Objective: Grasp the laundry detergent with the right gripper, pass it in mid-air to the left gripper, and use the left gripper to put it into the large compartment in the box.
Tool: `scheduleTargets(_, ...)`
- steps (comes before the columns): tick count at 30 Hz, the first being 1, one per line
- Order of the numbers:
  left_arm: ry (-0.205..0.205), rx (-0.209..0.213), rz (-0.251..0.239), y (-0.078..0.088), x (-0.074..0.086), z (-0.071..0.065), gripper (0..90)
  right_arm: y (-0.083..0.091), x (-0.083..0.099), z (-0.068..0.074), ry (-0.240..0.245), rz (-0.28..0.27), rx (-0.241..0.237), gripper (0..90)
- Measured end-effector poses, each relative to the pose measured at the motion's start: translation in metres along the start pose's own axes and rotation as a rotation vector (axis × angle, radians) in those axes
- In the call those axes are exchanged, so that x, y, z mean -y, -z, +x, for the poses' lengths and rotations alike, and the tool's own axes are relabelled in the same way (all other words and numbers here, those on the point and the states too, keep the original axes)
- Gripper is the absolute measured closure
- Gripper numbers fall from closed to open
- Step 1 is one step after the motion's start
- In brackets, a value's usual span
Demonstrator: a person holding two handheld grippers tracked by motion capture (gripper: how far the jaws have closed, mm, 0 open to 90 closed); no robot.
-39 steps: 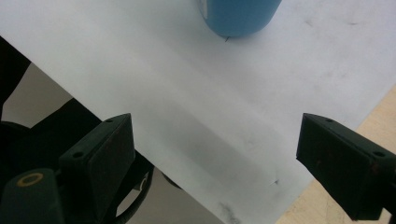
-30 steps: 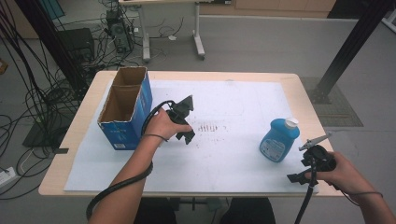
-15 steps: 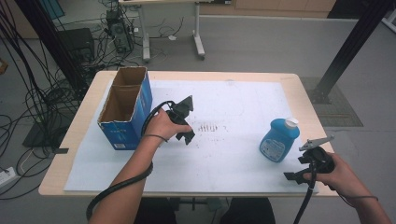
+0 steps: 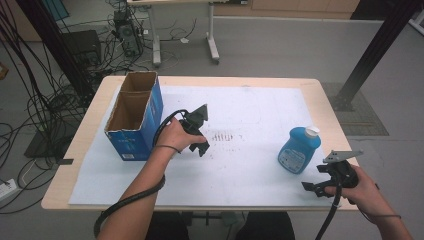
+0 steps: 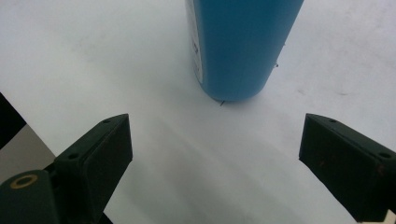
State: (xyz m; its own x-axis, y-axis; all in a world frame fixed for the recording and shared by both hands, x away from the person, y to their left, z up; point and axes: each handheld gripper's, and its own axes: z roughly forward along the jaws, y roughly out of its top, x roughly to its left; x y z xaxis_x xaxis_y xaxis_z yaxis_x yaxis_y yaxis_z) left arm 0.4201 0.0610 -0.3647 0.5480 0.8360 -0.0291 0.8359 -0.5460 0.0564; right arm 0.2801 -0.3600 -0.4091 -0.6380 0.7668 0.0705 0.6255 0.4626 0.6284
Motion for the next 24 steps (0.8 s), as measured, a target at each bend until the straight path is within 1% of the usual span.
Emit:
scheduleTargets(1, 0.000, 0.000, 0.000, 0.000, 0.000, 0.000, 13.7, 0.000, 0.000, 0.000, 0.000, 0.000, 0.000, 9.2)
scheduleTargets(3, 0.000, -0.001, 0.001, 0.000, 0.000, 0.000, 13.8, -0.001, 0.002, 0.000, -0.003, -0.032, -0.006, 9.2)
scheduleTargets(6, 0.002, -0.002, 0.001, 0.000, 0.000, 0.000, 13.8, -0.003, 0.004, -0.001, -0.007, -0.047, -0.009, 9.2)
scheduleTargets(7, 0.000, -0.006, 0.004, 0.000, 0.000, 0.000, 13.8, -0.003, 0.005, -0.002, -0.011, -0.064, -0.009, 9.2)
scheduleTargets(9, 0.002, -0.004, 0.003, 0.000, -0.001, -0.001, 13.8, -0.004, 0.006, -0.002, -0.016, -0.069, -0.011, 9.2)
scheduleTargets(10, -0.001, -0.007, 0.007, 0.000, -0.001, -0.001, 13.8, -0.005, 0.007, -0.003, -0.021, -0.086, -0.010, 9.3)
scheduleTargets(11, -0.001, -0.007, 0.007, 0.000, -0.001, -0.001, 13.8, -0.005, 0.007, -0.003, -0.021, -0.086, -0.010, 9.3)
scheduleTargets(12, 0.001, -0.004, 0.005, -0.001, -0.001, -0.001, 13.8, -0.006, 0.009, -0.003, -0.023, -0.099, -0.015, 9.3)
scheduleTargets(14, 0.002, -0.007, 0.006, -0.001, 0.000, -0.001, 13.8, -0.007, 0.010, -0.003, -0.027, -0.105, -0.016, 9.2)
scheduleTargets(16, 0.001, -0.008, 0.012, -0.001, 0.000, -0.002, 13.8, -0.009, 0.013, -0.004, -0.030, -0.126, -0.017, 9.0)
scheduleTargets(19, 0.006, -0.012, 0.014, -0.001, -0.001, -0.001, 13.8, -0.011, 0.016, -0.005, -0.036, -0.142, -0.020, 9.0)
scheduleTargets(21, 0.005, -0.013, 0.012, 0.000, -0.001, -0.001, 13.8, -0.011, 0.017, -0.005, -0.040, -0.148, -0.022, 9.0)
scheduleTargets(23, 0.008, -0.014, 0.008, 0.001, -0.001, -0.001, 13.8, -0.013, 0.019, -0.006, -0.044, -0.173, -0.028, 9.0)
scheduleTargets(24, 0.008, -0.014, 0.008, 0.001, -0.001, -0.001, 13.8, -0.013, 0.019, -0.006, -0.044, -0.173, -0.028, 9.0)
